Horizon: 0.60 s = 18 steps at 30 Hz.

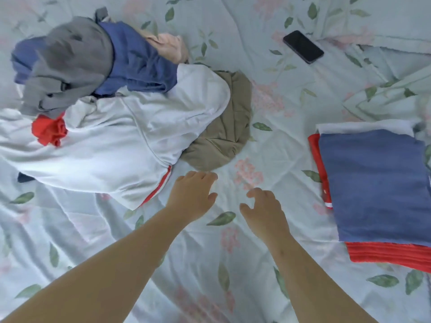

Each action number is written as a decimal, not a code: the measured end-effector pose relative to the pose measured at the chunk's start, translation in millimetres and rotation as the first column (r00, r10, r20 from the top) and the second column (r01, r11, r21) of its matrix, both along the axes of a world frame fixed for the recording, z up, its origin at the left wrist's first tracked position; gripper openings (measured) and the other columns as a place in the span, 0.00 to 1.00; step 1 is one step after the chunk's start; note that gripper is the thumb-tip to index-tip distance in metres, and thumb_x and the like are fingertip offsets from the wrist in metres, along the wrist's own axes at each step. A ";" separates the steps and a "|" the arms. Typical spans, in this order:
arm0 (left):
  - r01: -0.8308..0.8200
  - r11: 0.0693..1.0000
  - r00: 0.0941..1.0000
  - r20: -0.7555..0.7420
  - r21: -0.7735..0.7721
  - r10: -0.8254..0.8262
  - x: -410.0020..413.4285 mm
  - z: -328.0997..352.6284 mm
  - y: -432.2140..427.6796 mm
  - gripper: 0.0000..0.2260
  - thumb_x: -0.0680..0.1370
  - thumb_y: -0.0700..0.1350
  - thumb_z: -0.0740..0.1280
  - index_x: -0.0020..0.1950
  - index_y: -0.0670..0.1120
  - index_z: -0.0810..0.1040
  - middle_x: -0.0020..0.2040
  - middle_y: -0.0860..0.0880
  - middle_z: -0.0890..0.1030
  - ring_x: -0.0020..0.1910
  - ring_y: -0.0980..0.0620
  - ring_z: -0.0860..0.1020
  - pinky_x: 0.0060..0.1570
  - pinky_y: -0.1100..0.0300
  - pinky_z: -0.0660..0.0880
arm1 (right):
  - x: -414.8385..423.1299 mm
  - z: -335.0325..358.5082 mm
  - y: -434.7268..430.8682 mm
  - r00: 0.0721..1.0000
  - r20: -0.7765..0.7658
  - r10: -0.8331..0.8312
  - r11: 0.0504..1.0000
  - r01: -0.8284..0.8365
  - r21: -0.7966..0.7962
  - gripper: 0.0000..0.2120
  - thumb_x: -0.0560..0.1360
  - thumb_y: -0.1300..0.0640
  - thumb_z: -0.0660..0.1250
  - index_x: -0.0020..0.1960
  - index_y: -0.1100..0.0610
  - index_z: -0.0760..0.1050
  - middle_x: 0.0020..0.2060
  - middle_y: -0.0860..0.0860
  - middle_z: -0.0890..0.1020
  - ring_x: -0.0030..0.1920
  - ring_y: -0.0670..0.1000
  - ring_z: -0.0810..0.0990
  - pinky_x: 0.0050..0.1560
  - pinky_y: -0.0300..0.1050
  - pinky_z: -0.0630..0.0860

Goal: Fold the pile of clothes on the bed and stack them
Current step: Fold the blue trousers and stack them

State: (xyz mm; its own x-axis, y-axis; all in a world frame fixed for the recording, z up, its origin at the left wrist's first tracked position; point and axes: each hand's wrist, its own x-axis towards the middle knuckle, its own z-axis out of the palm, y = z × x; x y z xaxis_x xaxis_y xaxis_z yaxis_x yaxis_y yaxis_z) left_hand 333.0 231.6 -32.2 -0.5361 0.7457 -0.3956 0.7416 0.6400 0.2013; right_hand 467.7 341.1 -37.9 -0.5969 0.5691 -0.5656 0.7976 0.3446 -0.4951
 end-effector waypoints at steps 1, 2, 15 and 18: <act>-0.021 1.000 1.000 -0.005 0.009 0.021 -9.9 0.2 -9.2 0.19 0.80 0.52 0.58 0.71 0.52 0.64 0.67 0.52 0.72 0.66 0.49 0.68 0.62 0.56 0.63 | -13.3 0.5 -5.6 1.000 -0.008 0.026 1.000 -0.026 0.007 0.16 0.77 0.52 0.60 0.64 0.51 0.68 0.63 0.51 0.69 0.60 0.53 0.70 0.56 0.47 0.69; -0.040 0.999 0.999 -0.009 0.010 0.040 -20.1 0.0 -18.3 0.19 0.80 0.52 0.58 0.71 0.52 0.65 0.66 0.52 0.72 0.66 0.48 0.68 0.62 0.55 0.63 | -26.8 1.3 -12.2 0.999 -0.026 0.043 0.999 -0.043 0.012 0.15 0.78 0.52 0.60 0.64 0.51 0.68 0.63 0.50 0.70 0.60 0.53 0.71 0.56 0.47 0.70; -0.271 0.944 0.957 -0.050 0.191 0.285 -227.0 -10.7 -119.3 0.18 0.79 0.48 0.61 0.69 0.49 0.68 0.68 0.50 0.70 0.67 0.47 0.66 0.62 0.54 0.64 | -243.4 -11.0 -90.7 0.974 -0.143 0.173 0.975 -0.149 0.166 0.13 0.77 0.55 0.61 0.62 0.54 0.72 0.58 0.52 0.73 0.56 0.56 0.74 0.53 0.48 0.71; -0.224 0.947 0.956 -0.134 0.232 0.259 -263.9 -22.8 -117.7 0.21 0.78 0.49 0.62 0.71 0.49 0.66 0.72 0.48 0.65 0.71 0.46 0.61 0.66 0.51 0.61 | -277.3 -14.0 -84.3 0.972 -0.171 0.160 0.957 -0.110 0.268 0.14 0.76 0.58 0.61 0.61 0.55 0.73 0.58 0.54 0.74 0.58 0.59 0.72 0.55 0.49 0.69</act>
